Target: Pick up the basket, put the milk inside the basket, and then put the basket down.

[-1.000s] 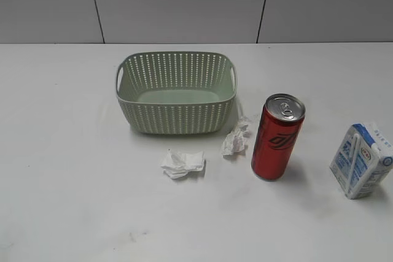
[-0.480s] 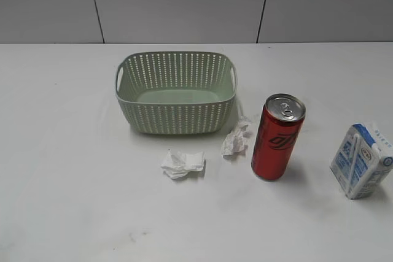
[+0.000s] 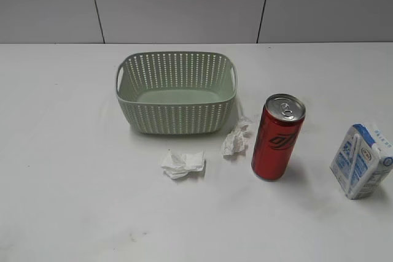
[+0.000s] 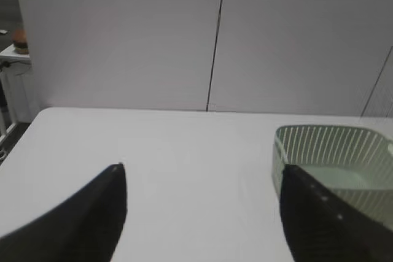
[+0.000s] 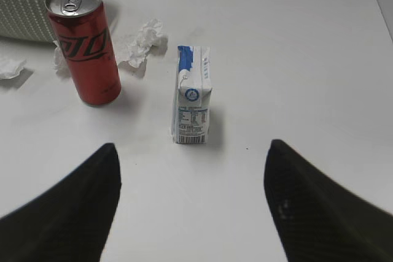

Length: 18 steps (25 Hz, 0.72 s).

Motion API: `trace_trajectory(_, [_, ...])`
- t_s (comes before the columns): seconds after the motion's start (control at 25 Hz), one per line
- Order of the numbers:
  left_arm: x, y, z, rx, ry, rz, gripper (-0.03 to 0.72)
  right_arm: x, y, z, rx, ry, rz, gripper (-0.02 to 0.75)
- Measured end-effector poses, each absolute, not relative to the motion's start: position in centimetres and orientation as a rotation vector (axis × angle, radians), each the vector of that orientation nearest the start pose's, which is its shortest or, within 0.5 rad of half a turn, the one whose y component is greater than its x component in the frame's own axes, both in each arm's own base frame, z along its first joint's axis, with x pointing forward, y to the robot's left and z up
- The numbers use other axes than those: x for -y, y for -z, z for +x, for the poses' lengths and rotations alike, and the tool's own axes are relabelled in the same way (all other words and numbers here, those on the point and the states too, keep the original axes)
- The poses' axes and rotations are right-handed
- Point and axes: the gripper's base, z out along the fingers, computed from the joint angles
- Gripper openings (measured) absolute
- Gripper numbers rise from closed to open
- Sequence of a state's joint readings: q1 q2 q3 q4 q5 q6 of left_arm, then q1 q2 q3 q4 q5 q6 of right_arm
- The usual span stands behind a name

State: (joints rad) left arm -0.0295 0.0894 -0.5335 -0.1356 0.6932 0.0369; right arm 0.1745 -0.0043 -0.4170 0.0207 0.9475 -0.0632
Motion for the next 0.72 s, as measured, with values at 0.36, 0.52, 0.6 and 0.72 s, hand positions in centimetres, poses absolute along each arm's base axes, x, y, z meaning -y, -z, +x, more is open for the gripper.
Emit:
trace_trajectory(0.36, [1.2, -34.4, 10.2, -1.821, 0.229, -0.051, 0.588, -0.3, -26.3, 0.8, -1.997, -0.096, -0.237, 0.572])
trace_trajectory(0.52, [1.3, -35.1, 14.9, -1.934, 0.219, -0.055, 0.588, -0.3, -26.3, 0.8, -1.997, -0.096, -0.237, 0.572])
trace_trajectory(0.6, [1.5, -35.7, 17.1, -1.978, 0.225, -0.057, 0.588, -0.3, -26.3, 0.8, -1.997, -0.096, -0.237, 0.572])
trace_trajectory(0.72, [1.8, -36.2, 20.4, -2.076, 0.252, -0.061, 0.588, -0.3, -26.3, 0.8, -1.997, -0.096, -0.237, 0.572])
